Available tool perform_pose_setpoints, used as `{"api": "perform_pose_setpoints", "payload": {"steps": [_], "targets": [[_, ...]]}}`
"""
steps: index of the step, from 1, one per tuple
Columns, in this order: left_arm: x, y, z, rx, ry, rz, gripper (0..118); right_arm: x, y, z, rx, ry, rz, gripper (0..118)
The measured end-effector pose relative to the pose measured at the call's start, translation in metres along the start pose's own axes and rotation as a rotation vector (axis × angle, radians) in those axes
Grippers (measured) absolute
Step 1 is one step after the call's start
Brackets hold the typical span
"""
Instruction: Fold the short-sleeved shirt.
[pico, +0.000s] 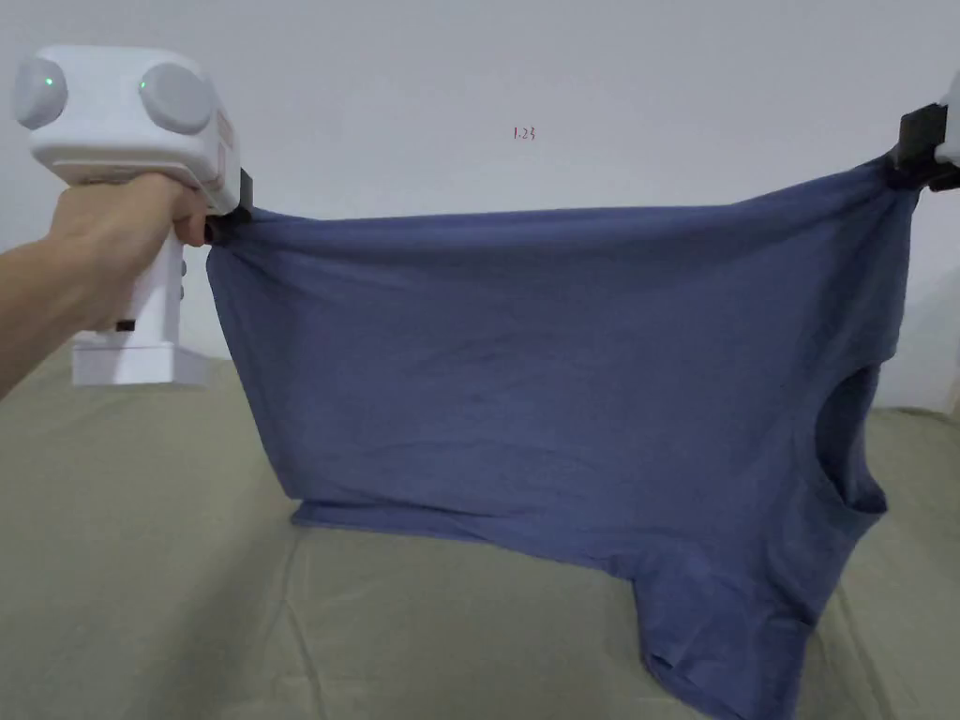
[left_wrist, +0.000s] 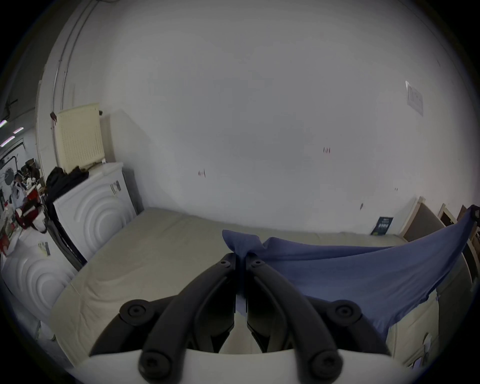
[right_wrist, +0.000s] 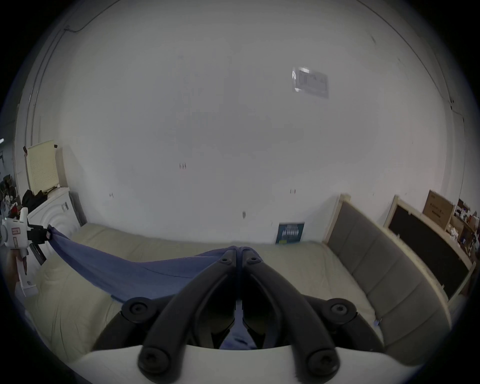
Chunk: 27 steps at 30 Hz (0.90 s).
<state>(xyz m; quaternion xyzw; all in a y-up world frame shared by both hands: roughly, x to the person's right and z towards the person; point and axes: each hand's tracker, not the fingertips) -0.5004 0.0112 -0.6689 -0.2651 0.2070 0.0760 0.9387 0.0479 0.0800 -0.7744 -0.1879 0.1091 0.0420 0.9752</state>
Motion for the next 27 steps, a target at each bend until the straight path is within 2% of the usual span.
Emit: {"api": "perform_pose_setpoints", "payload": {"steps": [6,8,14,15,22,25,27], "targets": [[-0.011,-0.099,0.023,-0.077,0.003,-0.026,6,0.005,-0.108,0.033,-0.137,0.04,0.006,5],[-0.018,-0.132,0.04,-0.1,0.001,-0.045,6,0.005,-0.144,0.057,-0.172,0.028,-0.005,5],[-0.042,-0.237,0.097,-0.215,0.031,-0.123,6,0.008,-0.26,0.134,-0.282,0.087,-0.038,5],[-0.045,-0.254,0.11,-0.213,0.029,-0.107,6,0.009,-0.279,0.145,-0.309,0.084,-0.062,5],[-0.074,-0.357,0.151,-0.327,0.013,-0.073,6,0.007,-0.391,0.225,-0.418,0.117,-0.083,5],[-0.085,-0.392,0.167,-0.347,0.013,-0.075,6,0.014,-0.43,0.246,-0.454,0.122,-0.137,5],[-0.091,-0.409,0.183,-0.369,0.0,-0.05,6,0.018,-0.447,0.26,-0.46,0.119,-0.144,5]]}}
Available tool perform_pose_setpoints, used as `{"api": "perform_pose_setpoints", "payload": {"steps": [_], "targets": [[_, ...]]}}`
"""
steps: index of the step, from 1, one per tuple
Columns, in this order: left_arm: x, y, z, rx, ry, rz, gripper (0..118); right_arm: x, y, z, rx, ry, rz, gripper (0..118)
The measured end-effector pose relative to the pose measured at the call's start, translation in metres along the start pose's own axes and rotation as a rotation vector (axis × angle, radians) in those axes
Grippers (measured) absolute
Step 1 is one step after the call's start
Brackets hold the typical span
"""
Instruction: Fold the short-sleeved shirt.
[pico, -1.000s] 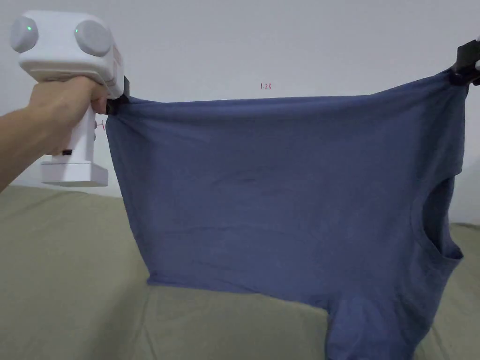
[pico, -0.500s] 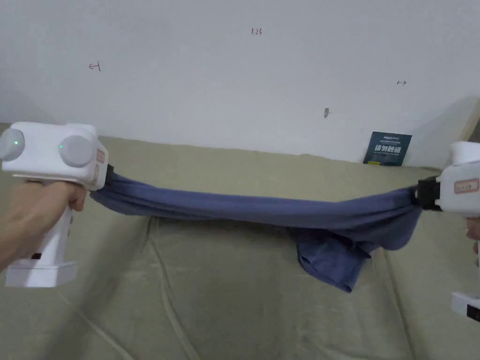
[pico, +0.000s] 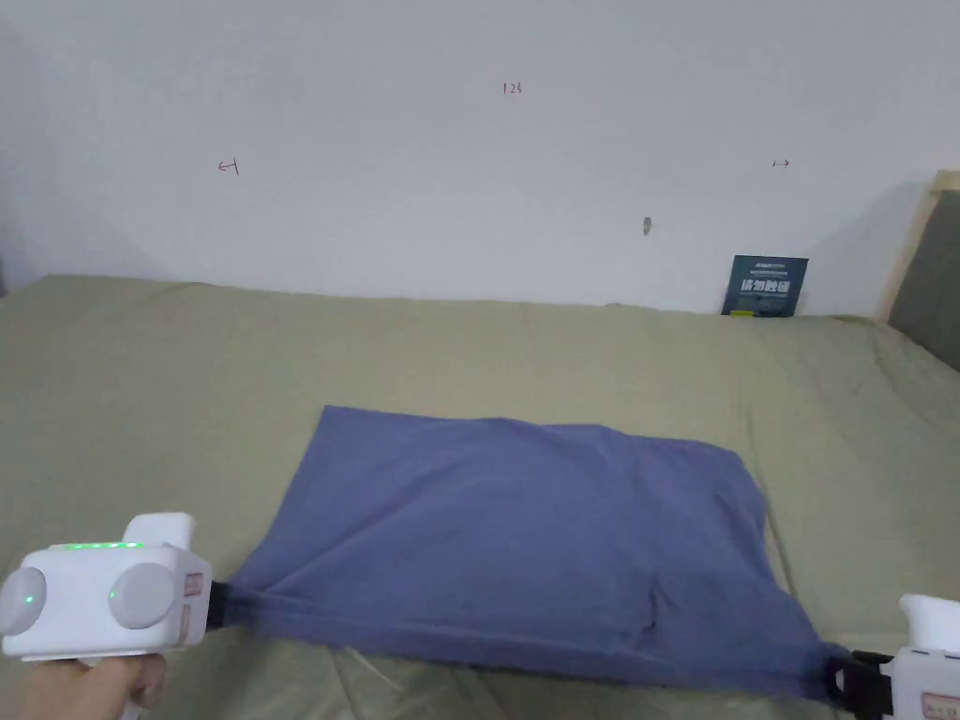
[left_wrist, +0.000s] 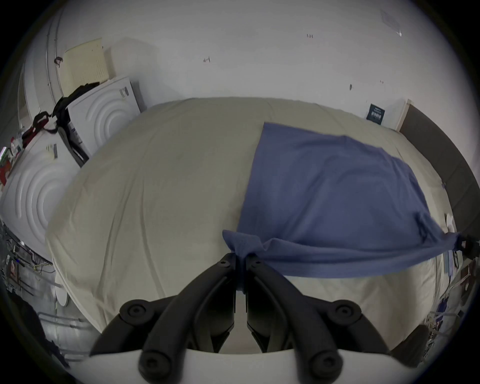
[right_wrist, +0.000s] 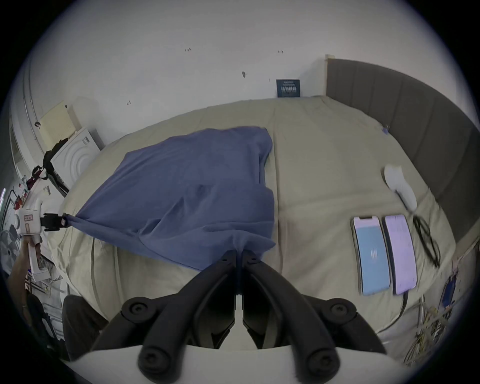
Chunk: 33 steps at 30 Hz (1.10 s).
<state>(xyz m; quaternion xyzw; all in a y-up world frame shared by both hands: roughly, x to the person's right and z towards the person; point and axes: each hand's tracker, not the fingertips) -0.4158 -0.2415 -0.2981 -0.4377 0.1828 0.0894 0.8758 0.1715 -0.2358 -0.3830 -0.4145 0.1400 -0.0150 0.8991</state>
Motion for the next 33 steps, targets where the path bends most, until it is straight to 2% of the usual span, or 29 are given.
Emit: {"api": "perform_pose_setpoints", "payload": {"steps": [3,12,15,18,19,20,21,22,23,24,25,28,29,30,31,32,33], "targets": [[-0.01,-0.026,0.009,-0.007,-0.01,0.012,6,0.01,-0.024,0.012,0.0,0.016,-0.06,5],[-0.029,-0.086,0.03,-0.047,-0.053,0.034,6,0.019,-0.07,0.032,-0.023,0.012,-0.055,5],[-0.029,-0.091,0.025,-0.061,-0.054,0.03,6,0.02,-0.076,0.024,-0.044,0.006,-0.047,5],[-0.027,-0.092,0.024,-0.055,-0.056,0.015,6,0.018,-0.077,0.022,-0.039,-0.003,-0.072,5],[-0.027,-0.092,0.026,-0.045,-0.058,0.013,8,0.018,-0.077,0.023,-0.041,-0.001,-0.077,5],[-0.028,-0.092,0.028,-0.038,-0.061,0.01,21,0.017,-0.075,0.025,-0.042,-0.002,-0.08,6],[-0.029,-0.092,0.03,-0.036,-0.063,0.015,56,0.013,-0.075,0.029,-0.048,-0.027,-0.074,17],[-0.031,-0.092,0.032,-0.033,-0.047,0.016,111,0.01,-0.073,0.034,-0.046,-0.088,-0.066,58],[-0.034,-0.095,0.035,-0.023,-0.043,0.025,118,0.008,-0.073,0.038,-0.05,-0.11,-0.062,101],[-0.042,-0.091,0.051,0.051,-0.02,0.004,114,0.007,-0.075,0.042,-0.043,-0.1,-0.069,118],[-0.047,-0.089,0.057,0.056,-0.031,0.028,117,0.006,-0.074,0.056,0.058,-0.078,-0.072,115],[-0.048,-0.097,0.075,0.041,-0.039,0.066,118,-0.004,-0.068,0.076,0.004,-0.128,-0.066,115],[-0.047,-0.099,0.081,0.027,-0.017,0.07,117,-0.002,-0.082,0.061,-0.009,-0.13,-0.07,113],[-0.048,-0.103,0.087,0.037,-0.006,0.068,113,-0.005,-0.088,0.063,0.02,-0.117,-0.084,104],[-0.049,-0.107,0.092,0.055,-0.023,0.058,88,-0.008,-0.092,0.065,0.036,-0.112,-0.091,73],[-0.057,-0.107,0.089,0.055,-0.034,0.052,35,-0.011,-0.093,0.065,0.027,-0.113,-0.087,34],[-0.06,-0.11,0.089,0.052,-0.042,0.071,0,-0.021,-0.091,0.076,0.026,-0.121,-0.084,0]]}}
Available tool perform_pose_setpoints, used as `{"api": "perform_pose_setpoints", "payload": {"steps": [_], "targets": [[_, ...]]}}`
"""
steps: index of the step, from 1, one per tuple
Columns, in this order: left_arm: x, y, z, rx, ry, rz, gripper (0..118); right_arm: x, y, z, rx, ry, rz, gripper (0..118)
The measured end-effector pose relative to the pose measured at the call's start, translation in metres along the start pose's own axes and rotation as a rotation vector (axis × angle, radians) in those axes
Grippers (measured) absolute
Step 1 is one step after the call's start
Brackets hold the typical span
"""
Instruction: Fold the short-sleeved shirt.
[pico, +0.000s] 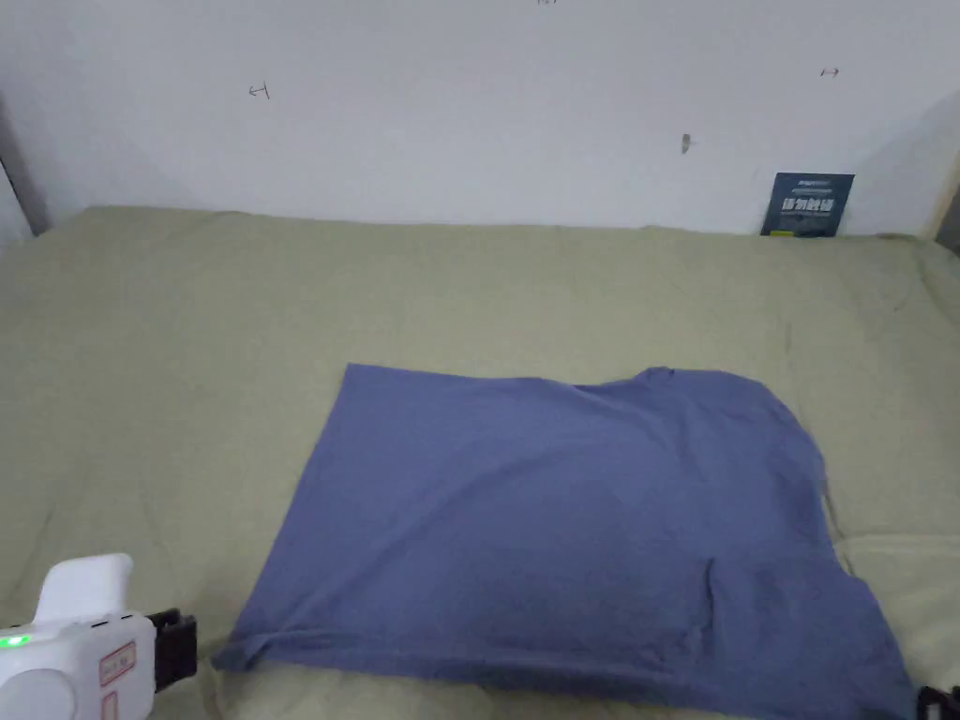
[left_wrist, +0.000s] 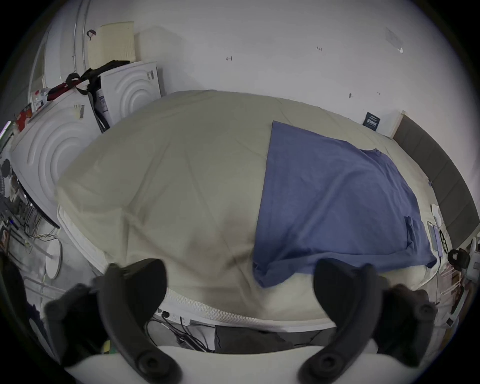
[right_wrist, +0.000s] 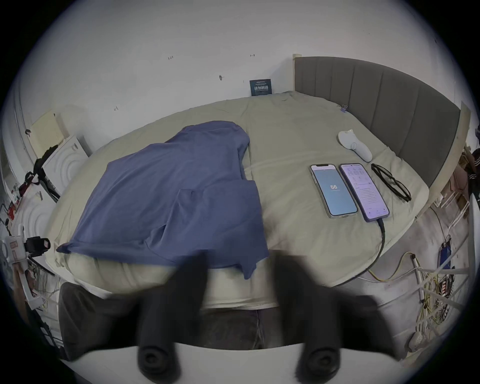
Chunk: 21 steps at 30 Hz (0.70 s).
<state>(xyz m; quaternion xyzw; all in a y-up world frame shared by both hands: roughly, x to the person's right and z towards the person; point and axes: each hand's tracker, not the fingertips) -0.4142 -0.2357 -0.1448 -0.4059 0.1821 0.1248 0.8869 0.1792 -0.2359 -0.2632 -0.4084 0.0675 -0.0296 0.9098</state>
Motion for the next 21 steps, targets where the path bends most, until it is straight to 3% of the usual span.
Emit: {"api": "perform_pose_setpoints", "payload": {"steps": [2,6,7,9,10,13,15,16,18,19,21], "targets": [[0.001,-0.006,-0.003,-0.027,-0.003,0.054,0,-0.006,-0.005,-0.003,0.018,-0.054,0.008,0],[-0.006,-0.008,-0.015,-0.066,-0.038,0.081,0,-0.015,-0.011,-0.002,-0.017,-0.019,-0.005,0],[-0.01,-0.009,-0.024,-0.074,-0.04,0.073,17,-0.012,-0.012,-0.007,-0.04,0.004,-0.015,0],[-0.005,-0.005,-0.035,-0.102,-0.031,0.058,112,0.0,-0.01,-0.016,-0.06,0.012,-0.004,0],[0.004,-0.006,-0.04,-0.153,-0.063,0.095,117,0.003,-0.01,-0.018,-0.061,0.015,-0.003,0],[0.021,-0.005,-0.049,-0.182,-0.126,0.117,115,0.015,-0.01,-0.035,-0.081,0.037,0.003,0],[0.011,-0.003,-0.069,-0.181,-0.1,0.106,115,0.024,-0.007,-0.042,-0.087,0.035,0.002,0],[0.011,-0.004,-0.076,-0.19,-0.062,0.064,114,0.014,-0.017,-0.032,-0.063,-0.018,-0.026,0],[0.01,-0.006,-0.085,-0.192,-0.018,0.02,106,0.014,-0.018,-0.032,-0.07,-0.017,-0.025,0],[0.018,-0.004,-0.071,-0.186,-0.044,0.039,82,0.017,-0.017,-0.032,-0.067,-0.016,-0.026,0],[0.013,-0.003,-0.071,-0.171,-0.108,0.088,19,0.011,-0.013,-0.034,-0.066,-0.012,-0.015,0]]}}
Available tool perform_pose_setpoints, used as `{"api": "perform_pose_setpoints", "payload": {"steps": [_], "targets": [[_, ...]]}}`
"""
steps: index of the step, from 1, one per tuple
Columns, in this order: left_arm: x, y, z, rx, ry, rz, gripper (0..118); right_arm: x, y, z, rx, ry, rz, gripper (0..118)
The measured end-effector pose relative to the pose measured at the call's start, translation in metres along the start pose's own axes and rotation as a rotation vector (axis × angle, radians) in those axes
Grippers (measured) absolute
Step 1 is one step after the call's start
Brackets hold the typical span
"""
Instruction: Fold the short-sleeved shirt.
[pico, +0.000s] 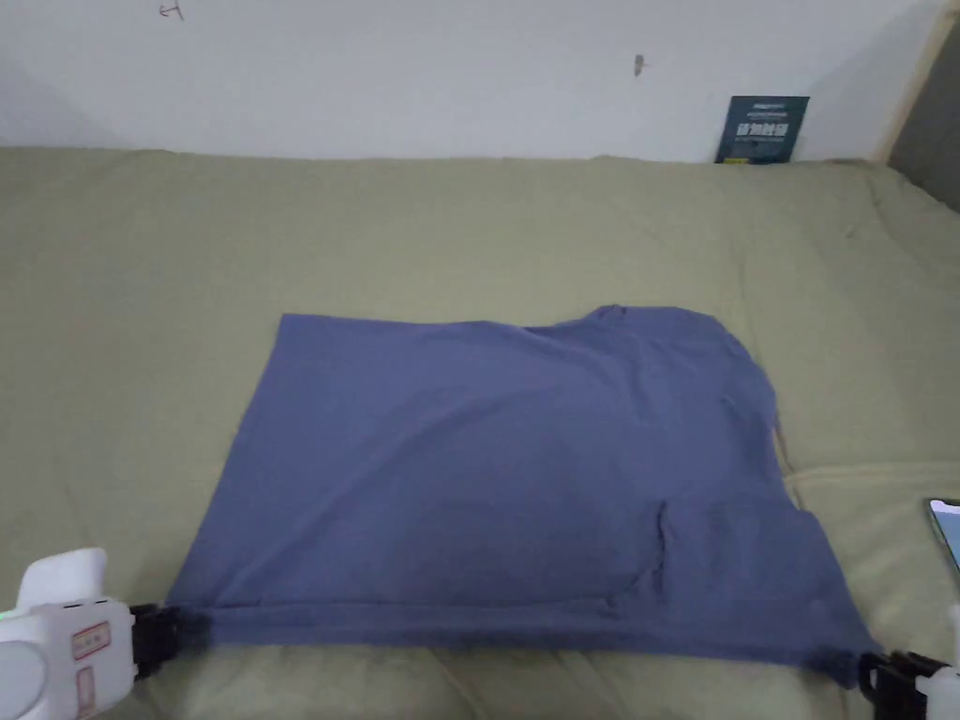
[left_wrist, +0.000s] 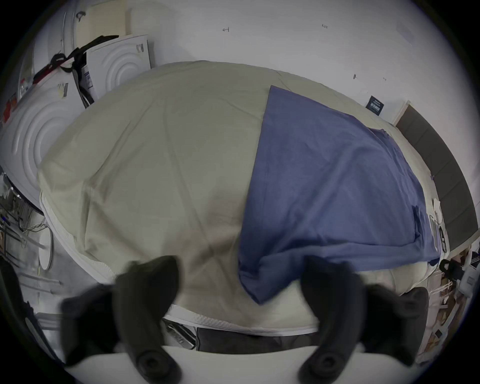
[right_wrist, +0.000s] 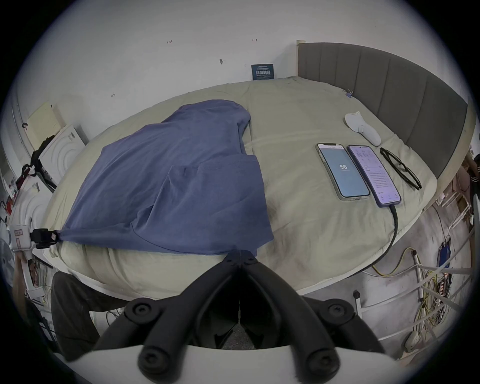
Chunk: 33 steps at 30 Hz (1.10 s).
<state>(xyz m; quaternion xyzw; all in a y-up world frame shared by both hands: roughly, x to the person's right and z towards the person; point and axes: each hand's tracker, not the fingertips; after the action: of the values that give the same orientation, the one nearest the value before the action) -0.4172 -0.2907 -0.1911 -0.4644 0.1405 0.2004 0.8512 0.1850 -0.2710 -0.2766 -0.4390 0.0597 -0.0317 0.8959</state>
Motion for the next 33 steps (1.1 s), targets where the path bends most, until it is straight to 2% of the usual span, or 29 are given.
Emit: {"api": "perform_pose_setpoints", "payload": {"steps": [1,5,6,7,8,9,10,12,13,14,15,16,18,20,23,27,33], "targets": [[-0.001,0.001,0.0,0.009,0.0,0.01,10,0.001,0.001,-0.001,0.001,-0.003,0.007,0],[0.01,0.0,0.009,0.027,0.024,-0.014,9,0.004,0.004,-0.004,0.012,0.004,0.016,3],[0.011,-0.001,0.013,0.025,0.027,-0.022,8,0.004,0.004,-0.005,0.017,0.007,0.016,26],[0.013,-0.002,0.015,0.027,0.029,-0.032,8,0.004,0.004,-0.006,0.021,0.004,0.019,87],[0.015,-0.003,0.017,0.028,0.034,-0.037,8,0.004,0.005,-0.011,0.004,-0.003,0.037,118],[0.015,-0.002,0.019,0.046,0.053,-0.056,8,0.004,0.005,-0.018,-0.035,0.006,0.061,117],[0.011,0.002,0.016,0.046,0.054,-0.054,8,0.004,0.008,-0.015,0.008,0.02,0.061,117],[0.01,0.002,0.017,0.042,0.051,-0.04,8,0.004,0.006,-0.024,-0.069,-0.008,0.077,116],[0.01,0.003,0.017,0.038,0.05,-0.038,8,0.005,0.007,-0.028,-0.059,-0.01,0.067,108],[0.009,0.004,0.014,0.037,0.051,-0.037,8,0.007,0.006,-0.03,-0.048,0.0,0.059,94],[0.009,0.005,0.014,0.032,0.051,-0.039,8,0.005,0.006,-0.037,-0.046,0.011,0.048,66],[0.009,0.006,0.014,0.03,0.053,-0.043,8,0.007,0.007,-0.039,-0.053,0.013,0.046,9],[0.012,0.005,0.015,0.027,0.051,-0.043,8,0.009,0.008,-0.04,-0.026,-0.023,0.064,5],[0.012,0.006,0.016,0.033,0.05,-0.037,8,0.01,0.008,-0.037,-0.051,0.03,0.064,5],[0.003,0.015,0.014,0.045,0.041,-0.025,8,0.007,0.009,-0.027,-0.018,0.013,0.102,5],[-0.003,0.025,0.016,0.057,0.027,-0.011,8,0.005,0.023,-0.017,0.012,0.029,0.087,5],[-0.002,0.061,0.015,0.091,0.025,-0.031,8,-0.01,0.069,-0.021,0.054,0.032,0.139,5]]}}
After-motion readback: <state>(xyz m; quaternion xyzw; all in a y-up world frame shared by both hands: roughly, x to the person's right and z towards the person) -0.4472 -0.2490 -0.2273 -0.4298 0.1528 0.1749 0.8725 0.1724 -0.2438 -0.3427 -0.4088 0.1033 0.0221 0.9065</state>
